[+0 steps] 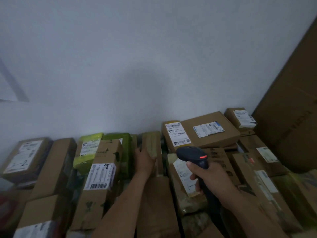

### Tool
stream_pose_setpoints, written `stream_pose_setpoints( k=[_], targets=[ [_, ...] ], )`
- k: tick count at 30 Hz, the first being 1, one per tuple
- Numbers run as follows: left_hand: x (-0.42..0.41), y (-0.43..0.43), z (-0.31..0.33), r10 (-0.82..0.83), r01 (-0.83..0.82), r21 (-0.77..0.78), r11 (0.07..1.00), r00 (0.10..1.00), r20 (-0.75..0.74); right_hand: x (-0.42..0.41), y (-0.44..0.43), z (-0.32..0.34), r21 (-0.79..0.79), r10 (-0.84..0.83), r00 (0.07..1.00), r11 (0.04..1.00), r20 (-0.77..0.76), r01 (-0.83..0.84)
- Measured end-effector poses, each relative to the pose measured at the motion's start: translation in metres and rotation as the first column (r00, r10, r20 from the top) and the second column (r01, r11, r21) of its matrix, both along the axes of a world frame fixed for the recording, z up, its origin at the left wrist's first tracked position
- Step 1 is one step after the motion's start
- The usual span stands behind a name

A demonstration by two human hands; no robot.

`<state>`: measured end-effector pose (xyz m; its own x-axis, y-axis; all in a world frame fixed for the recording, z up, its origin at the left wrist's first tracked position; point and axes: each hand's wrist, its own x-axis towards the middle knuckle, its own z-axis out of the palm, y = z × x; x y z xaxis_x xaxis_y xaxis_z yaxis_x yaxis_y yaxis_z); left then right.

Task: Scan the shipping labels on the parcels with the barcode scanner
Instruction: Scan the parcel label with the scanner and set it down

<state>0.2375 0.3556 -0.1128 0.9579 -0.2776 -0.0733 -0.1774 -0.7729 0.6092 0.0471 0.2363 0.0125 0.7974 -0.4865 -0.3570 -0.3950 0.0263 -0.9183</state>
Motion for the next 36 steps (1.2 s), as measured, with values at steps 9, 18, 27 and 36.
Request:
stream_pose_setpoints(
  k=[9, 18, 27, 36],
  targets=[
    [-0.051, 0.071, 0.077, 0.092, -0.185, 0.183, 0.965, 0.9, 0.425, -0.004, 0.03, 0.024, -0.045, 0.078, 0.997, 0.996, -0.001, -0.077],
    [-0.078, 0.135, 0.088, 0.319, -0.298, 0.377, 0.877, 0.948, 0.007, -0.013, 0.059, 0.039, -0.085, 0.18, 0.984, 0.98, -0.005, -0.18],
    [-0.058, 0.088, 0.103, 0.191, -0.168, -0.137, 0.976, 0.966, 0.176, -0.016, 0.043, 0.039, -0.072, 0.097, 0.995, 0.993, 0.038, -0.094],
    [-0.002, 0.007, 0.057, 0.126, -0.101, -0.223, 0.97, 0.987, 0.1, -0.008, 0.013, 0.018, -0.019, -0.031, 0.998, 0.999, 0.061, 0.032]
  ],
)
